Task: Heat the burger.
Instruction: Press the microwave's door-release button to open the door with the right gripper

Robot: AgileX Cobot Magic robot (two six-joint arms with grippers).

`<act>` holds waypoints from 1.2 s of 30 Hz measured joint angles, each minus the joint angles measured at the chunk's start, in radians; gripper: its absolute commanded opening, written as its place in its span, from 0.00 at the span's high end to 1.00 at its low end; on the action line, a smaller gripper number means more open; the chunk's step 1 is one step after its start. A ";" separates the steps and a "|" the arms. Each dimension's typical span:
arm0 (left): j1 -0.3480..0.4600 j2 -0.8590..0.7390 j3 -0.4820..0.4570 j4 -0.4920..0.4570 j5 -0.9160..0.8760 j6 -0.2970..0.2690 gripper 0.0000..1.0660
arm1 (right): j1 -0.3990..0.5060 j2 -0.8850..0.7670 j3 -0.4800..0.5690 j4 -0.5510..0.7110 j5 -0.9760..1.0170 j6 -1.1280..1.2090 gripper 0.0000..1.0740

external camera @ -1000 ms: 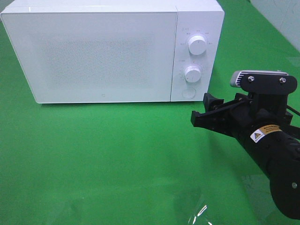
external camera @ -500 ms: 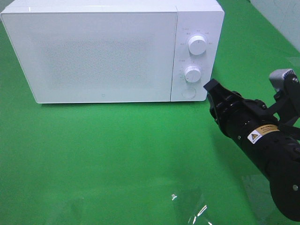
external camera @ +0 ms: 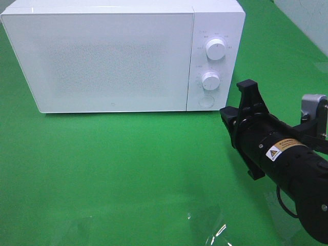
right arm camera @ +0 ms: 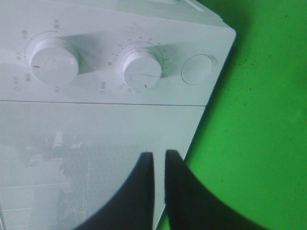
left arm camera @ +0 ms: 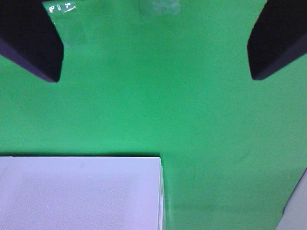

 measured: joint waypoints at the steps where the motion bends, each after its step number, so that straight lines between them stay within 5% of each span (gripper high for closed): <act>1: 0.000 0.000 0.000 0.000 0.000 0.000 0.09 | 0.000 0.000 0.000 0.000 0.000 0.000 1.00; 36: 0.000 0.000 0.000 0.000 0.000 0.000 0.09 | 0.000 0.132 -0.060 0.013 0.082 0.234 1.00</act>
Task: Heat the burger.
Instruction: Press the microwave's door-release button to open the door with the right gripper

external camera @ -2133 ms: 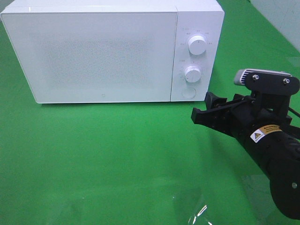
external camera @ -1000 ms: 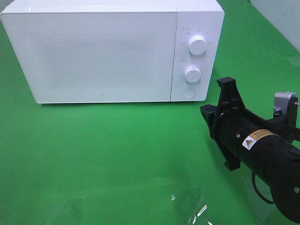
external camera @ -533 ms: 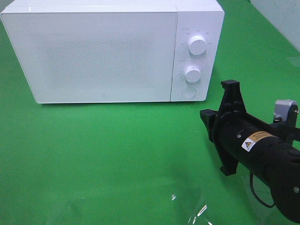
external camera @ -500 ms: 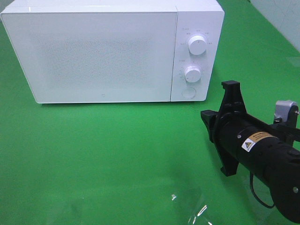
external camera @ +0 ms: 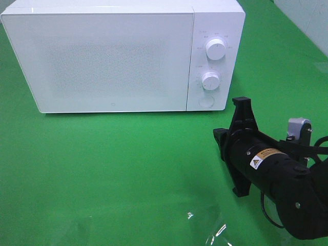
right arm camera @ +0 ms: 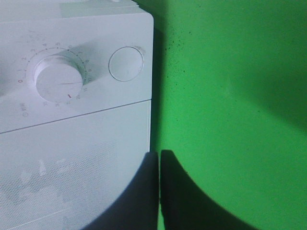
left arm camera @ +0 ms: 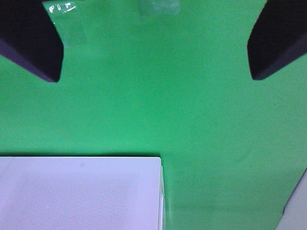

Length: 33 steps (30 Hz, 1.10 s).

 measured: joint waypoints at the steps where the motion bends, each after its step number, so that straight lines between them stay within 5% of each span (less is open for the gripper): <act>1: 0.000 0.000 0.000 0.000 0.000 0.000 0.09 | 0.000 0.009 -0.008 0.000 0.000 0.000 1.00; 18: 0.000 0.000 0.000 0.000 0.000 0.000 0.09 | -0.167 0.041 -0.153 -0.052 0.138 -0.030 1.00; 33: 0.000 0.000 0.000 0.000 0.000 0.000 0.09 | -0.192 0.130 -0.261 -0.050 0.178 -0.060 1.00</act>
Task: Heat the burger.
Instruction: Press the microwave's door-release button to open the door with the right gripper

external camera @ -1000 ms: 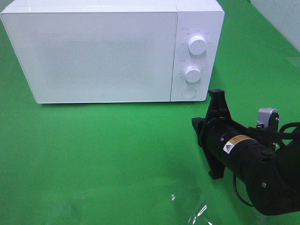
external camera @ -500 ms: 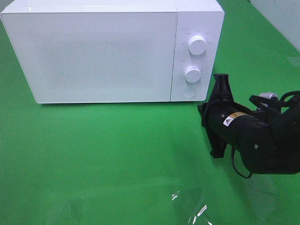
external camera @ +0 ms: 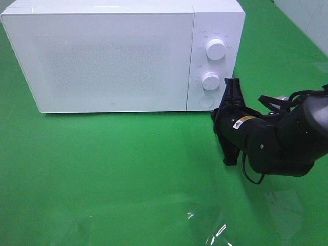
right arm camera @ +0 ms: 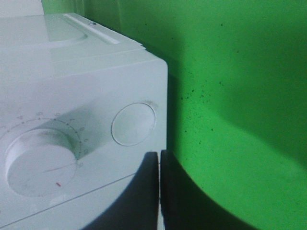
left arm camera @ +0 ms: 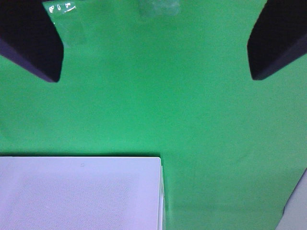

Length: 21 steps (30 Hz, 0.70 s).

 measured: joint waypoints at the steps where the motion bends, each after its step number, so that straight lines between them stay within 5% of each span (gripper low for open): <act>1: 0.000 0.000 0.000 0.000 0.000 0.000 0.09 | 0.000 0.002 -0.008 0.000 0.001 0.000 1.00; 21: 0.000 0.000 0.000 0.000 0.000 0.000 0.09 | -0.062 0.044 -0.128 -0.005 0.049 -0.067 1.00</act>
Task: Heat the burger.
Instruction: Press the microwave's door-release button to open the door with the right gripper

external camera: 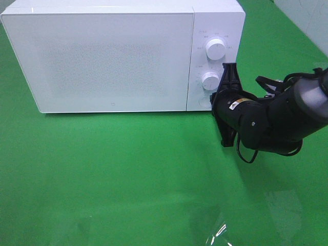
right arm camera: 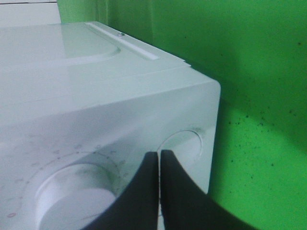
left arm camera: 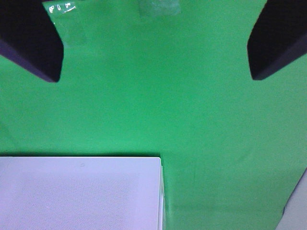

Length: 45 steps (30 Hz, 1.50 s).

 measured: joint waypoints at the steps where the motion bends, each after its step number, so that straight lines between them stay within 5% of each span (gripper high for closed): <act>1: 0.000 0.000 0.000 0.000 0.000 0.000 0.09 | 0.000 0.020 -0.009 -0.004 0.003 0.012 1.00; 35: 0.000 0.000 0.000 0.000 0.000 0.000 0.09 | 0.000 0.111 -0.099 -0.025 0.001 0.045 1.00; 45: 0.000 0.000 0.000 0.000 0.000 0.000 0.09 | 0.012 0.117 -0.099 0.064 -0.062 0.014 1.00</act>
